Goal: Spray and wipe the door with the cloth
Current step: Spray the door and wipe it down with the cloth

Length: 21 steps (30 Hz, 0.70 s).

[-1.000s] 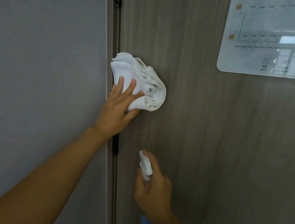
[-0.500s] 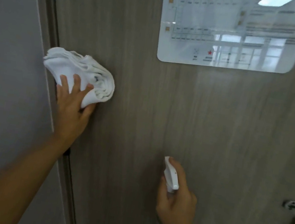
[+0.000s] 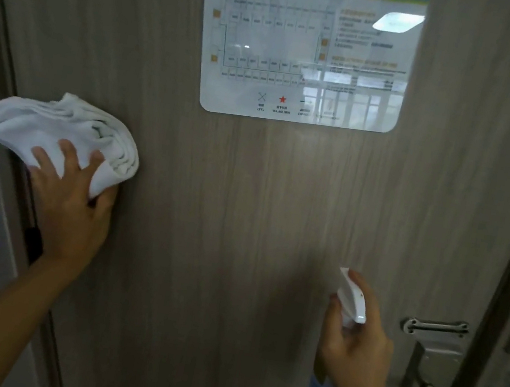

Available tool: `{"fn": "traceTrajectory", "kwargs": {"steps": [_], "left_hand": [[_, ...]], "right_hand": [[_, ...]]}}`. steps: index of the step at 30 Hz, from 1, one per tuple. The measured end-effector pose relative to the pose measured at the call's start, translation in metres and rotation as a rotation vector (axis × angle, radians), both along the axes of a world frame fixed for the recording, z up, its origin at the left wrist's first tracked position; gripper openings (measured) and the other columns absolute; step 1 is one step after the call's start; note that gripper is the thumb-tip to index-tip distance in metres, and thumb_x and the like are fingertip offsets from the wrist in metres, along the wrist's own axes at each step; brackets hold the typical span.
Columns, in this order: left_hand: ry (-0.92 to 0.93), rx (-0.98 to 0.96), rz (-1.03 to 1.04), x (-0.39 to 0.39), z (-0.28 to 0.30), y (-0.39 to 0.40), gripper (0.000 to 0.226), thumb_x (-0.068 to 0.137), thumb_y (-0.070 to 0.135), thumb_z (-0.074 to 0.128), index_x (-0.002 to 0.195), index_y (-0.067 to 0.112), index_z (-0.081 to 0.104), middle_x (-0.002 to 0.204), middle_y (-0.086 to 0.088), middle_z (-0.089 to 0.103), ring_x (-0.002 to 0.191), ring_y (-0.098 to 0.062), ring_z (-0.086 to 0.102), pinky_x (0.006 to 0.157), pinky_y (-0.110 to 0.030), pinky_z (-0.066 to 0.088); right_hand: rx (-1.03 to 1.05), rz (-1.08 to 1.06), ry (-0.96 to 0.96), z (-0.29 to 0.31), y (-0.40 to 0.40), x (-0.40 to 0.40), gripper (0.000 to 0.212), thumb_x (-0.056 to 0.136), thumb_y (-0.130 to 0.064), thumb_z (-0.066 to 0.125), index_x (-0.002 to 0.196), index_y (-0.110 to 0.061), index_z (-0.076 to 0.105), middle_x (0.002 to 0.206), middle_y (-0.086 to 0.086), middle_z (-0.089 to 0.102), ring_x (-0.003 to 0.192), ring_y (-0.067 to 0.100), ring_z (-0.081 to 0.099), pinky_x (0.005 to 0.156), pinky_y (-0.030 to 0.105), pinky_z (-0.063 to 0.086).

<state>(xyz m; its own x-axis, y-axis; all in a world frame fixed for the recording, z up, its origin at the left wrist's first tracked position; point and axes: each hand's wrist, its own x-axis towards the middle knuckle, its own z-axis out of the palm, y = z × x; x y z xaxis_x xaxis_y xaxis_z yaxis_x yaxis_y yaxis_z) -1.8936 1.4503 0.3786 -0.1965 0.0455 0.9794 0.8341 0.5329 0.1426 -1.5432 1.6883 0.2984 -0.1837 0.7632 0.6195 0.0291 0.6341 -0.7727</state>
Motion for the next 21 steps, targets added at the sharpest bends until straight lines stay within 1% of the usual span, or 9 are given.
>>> {"fn": "traceTrajectory", "kwargs": {"steps": [2,5,7,9,11,14,18,19,21], "left_hand": [[0.004,-0.004,-0.031,0.012,-0.003,0.015,0.057,0.108,0.030,0.050,0.160,0.014,0.032,0.168,-0.019,0.020,0.153,-0.054,0.007,0.121,-0.071,0.008],[0.008,0.012,-0.055,0.029,-0.006,0.043,0.057,0.108,0.029,0.052,0.159,0.015,0.033,0.167,-0.021,0.021,0.152,-0.056,0.005,0.120,-0.073,0.005],[-0.021,0.034,-0.053,0.038,-0.007,0.057,0.058,0.106,0.027,0.055,0.159,0.015,0.035,0.168,-0.020,0.022,0.153,-0.055,0.004,0.121,-0.071,0.004],[-0.039,0.049,-0.056,0.042,-0.009,0.064,0.059,0.104,0.023,0.059,0.158,0.015,0.037,0.168,-0.020,0.021,0.153,-0.054,0.003,0.121,-0.072,0.004],[-0.019,0.046,-0.059,0.039,-0.011,0.065,0.060,0.103,0.020,0.060,0.158,0.016,0.036,0.168,-0.020,0.021,0.153,-0.055,0.002,0.120,-0.073,0.004],[0.021,0.035,-0.053,0.034,-0.014,0.064,0.057,0.106,0.024,0.053,0.159,0.018,0.033,0.168,-0.021,0.019,0.152,-0.057,0.003,0.119,-0.074,0.005],[0.034,0.029,-0.034,0.034,-0.015,0.064,0.060,0.106,0.023,0.053,0.161,0.021,0.029,0.168,-0.021,0.018,0.152,-0.057,0.004,0.118,-0.074,0.006],[0.039,0.025,-0.026,0.034,-0.016,0.064,0.059,0.106,0.024,0.054,0.160,0.021,0.030,0.168,-0.022,0.019,0.152,-0.057,0.005,0.119,-0.074,0.007],[0.056,0.019,-0.004,0.033,-0.015,0.063,0.056,0.107,0.029,0.052,0.159,0.022,0.033,0.167,-0.021,0.021,0.152,-0.056,0.007,0.120,-0.072,0.007]], "right_hand": [[-0.019,-0.027,0.000,0.002,0.004,0.003,0.049,0.093,-0.017,0.067,0.135,-0.039,0.055,0.077,-0.007,0.067,0.066,0.013,0.067,0.069,0.038,0.059],[-0.064,-0.050,0.008,0.005,0.009,0.013,0.051,0.094,-0.015,0.065,0.136,-0.039,0.052,0.081,-0.012,0.065,0.070,0.009,0.066,0.075,0.040,0.058],[-0.093,-0.092,0.014,0.006,0.016,0.024,0.051,0.094,-0.015,0.064,0.138,-0.037,0.051,0.085,-0.006,0.065,0.074,0.010,0.065,0.081,0.039,0.056],[-0.134,-0.152,0.014,0.005,0.026,0.034,0.050,0.094,-0.019,0.064,0.137,-0.040,0.050,0.089,0.002,0.067,0.076,0.020,0.066,0.087,0.044,0.056],[-0.152,-0.219,0.009,0.004,0.034,0.044,0.048,0.094,-0.022,0.064,0.135,-0.042,0.050,0.086,0.005,0.067,0.074,0.025,0.065,0.087,0.047,0.057],[-0.133,-0.265,-0.015,0.004,0.045,0.059,0.048,0.094,-0.021,0.065,0.136,-0.039,0.051,0.089,0.009,0.066,0.074,0.028,0.063,0.084,0.043,0.055],[-0.145,-0.248,-0.015,0.003,0.054,0.068,0.049,0.094,-0.018,0.065,0.137,-0.035,0.052,0.101,0.012,0.067,0.081,0.029,0.063,0.085,0.039,0.052],[-0.123,-0.239,-0.023,0.001,0.052,0.065,0.050,0.093,-0.019,0.066,0.138,-0.038,0.051,0.101,0.010,0.069,0.082,0.028,0.065,0.088,0.041,0.055],[-0.049,-0.189,-0.046,-0.003,0.042,0.054,0.054,0.091,-0.018,0.068,0.139,-0.040,0.051,0.093,0.006,0.070,0.079,0.025,0.069,0.085,0.044,0.058]]}}
